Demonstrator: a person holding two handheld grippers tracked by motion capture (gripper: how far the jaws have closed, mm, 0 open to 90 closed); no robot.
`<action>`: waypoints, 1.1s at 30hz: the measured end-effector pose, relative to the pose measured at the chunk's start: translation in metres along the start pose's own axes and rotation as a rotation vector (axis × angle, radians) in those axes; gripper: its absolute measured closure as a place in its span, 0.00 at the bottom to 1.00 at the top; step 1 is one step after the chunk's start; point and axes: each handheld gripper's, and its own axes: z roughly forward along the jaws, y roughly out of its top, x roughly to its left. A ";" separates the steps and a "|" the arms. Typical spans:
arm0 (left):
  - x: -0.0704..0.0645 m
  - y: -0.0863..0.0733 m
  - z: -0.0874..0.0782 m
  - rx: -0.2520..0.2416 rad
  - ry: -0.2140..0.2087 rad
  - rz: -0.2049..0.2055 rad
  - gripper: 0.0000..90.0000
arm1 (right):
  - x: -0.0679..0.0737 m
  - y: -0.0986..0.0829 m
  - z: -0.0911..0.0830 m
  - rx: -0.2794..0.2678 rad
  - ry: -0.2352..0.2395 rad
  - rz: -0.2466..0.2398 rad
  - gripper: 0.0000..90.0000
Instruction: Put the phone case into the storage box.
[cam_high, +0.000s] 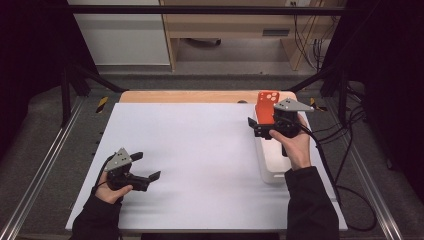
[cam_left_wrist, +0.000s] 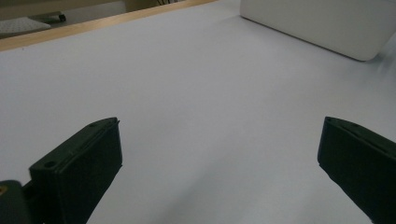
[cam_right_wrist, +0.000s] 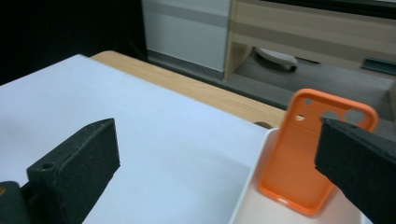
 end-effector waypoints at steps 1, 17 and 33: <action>0.000 0.000 0.000 0.001 0.001 0.001 0.00 | 0.003 -0.001 -0.004 -0.010 0.016 -0.012 0.00; -0.002 0.001 0.000 -0.004 -0.006 0.007 0.00 | 0.008 -0.056 -0.050 -0.052 0.218 -0.083 0.00; -0.004 0.002 -0.002 -0.016 -0.015 0.016 0.00 | -0.012 -0.099 -0.070 -0.048 0.229 -0.090 0.00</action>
